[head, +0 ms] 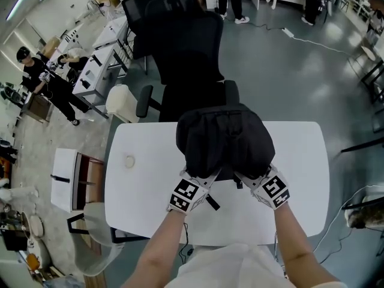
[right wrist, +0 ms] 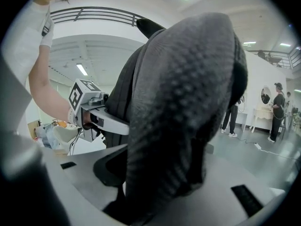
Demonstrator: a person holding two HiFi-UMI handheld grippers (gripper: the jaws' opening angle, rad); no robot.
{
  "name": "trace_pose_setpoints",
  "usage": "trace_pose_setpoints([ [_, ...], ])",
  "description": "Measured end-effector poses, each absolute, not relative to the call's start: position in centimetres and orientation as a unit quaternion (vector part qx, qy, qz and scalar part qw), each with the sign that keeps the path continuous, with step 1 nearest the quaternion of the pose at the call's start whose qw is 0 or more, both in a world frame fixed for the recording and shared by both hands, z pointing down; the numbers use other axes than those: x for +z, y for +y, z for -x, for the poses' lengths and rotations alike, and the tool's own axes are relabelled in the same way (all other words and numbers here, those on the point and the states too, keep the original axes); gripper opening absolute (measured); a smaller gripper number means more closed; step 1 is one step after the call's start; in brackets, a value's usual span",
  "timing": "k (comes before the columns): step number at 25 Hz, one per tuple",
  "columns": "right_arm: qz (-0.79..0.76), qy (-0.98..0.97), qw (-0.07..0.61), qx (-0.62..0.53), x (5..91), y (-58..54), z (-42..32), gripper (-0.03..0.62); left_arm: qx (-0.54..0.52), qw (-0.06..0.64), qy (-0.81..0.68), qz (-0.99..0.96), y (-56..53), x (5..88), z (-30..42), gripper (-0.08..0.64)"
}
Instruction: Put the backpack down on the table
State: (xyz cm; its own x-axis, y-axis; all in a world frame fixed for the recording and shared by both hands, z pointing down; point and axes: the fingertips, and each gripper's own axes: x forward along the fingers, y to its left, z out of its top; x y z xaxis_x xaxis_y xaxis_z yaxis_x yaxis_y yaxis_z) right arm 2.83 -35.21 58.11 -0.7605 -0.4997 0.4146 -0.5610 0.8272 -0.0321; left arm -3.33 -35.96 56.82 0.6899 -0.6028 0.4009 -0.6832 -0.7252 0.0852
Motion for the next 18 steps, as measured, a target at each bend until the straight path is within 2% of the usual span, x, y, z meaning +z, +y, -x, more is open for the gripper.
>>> trace_pose_setpoints([
  [18,-0.308,-0.917,0.211,0.142,65.1,-34.8,-2.4,0.206,0.202,0.157,-0.352,-0.9,-35.6,63.8,4.2,0.156],
])
